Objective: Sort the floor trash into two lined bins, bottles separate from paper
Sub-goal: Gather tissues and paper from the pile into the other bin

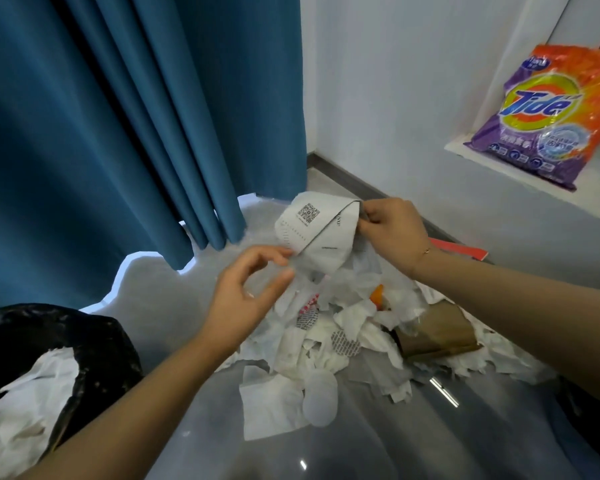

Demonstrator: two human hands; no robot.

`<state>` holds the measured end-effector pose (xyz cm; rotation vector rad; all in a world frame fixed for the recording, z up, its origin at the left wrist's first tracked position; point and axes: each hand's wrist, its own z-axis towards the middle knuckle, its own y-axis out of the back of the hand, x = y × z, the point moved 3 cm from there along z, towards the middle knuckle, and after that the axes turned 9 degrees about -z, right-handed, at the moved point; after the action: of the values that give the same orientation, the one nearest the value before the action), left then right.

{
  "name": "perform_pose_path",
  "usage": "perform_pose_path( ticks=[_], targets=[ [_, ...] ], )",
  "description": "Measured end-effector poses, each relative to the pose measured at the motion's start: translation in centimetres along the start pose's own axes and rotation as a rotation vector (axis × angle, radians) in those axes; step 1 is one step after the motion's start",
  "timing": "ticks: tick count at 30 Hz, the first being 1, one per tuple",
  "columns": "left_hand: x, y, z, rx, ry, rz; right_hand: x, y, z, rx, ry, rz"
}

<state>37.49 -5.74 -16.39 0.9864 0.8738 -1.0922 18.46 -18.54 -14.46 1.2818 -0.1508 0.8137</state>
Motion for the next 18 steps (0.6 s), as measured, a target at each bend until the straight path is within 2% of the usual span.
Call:
perform_pose_path(
  ticks=[2,3,6,9,11,14,18],
  targets=[
    [-0.1,-0.2,1.0,-0.231,0.170,-0.223,0.1,0.3,-0.9,0.015,0.008,0.043],
    [0.3,-0.3,1.6,-0.271,0.264,-0.269,0.1,0.4,-1.2,0.025,0.010,0.079],
    [1.4,-1.8,2.5,-0.112,0.456,-0.314,0.2,0.7,-2.2,0.063,-0.085,0.306],
    [1.9,-3.1,1.8,0.065,0.514,-0.386,0.1,0.7,-3.2,0.150,-0.173,0.495],
    [1.8,-3.2,1.5,0.126,0.518,-0.354,-0.2,0.6,-4.0,0.197,-0.208,0.578],
    [2.2,-3.1,1.0,0.100,0.557,-0.340,-0.9,0.2,-5.2,0.273,-0.257,0.690],
    [2.3,-4.1,0.0,0.036,0.695,-0.505,-1.6,-0.8,-6.1,0.301,-0.349,0.791]
  ],
)
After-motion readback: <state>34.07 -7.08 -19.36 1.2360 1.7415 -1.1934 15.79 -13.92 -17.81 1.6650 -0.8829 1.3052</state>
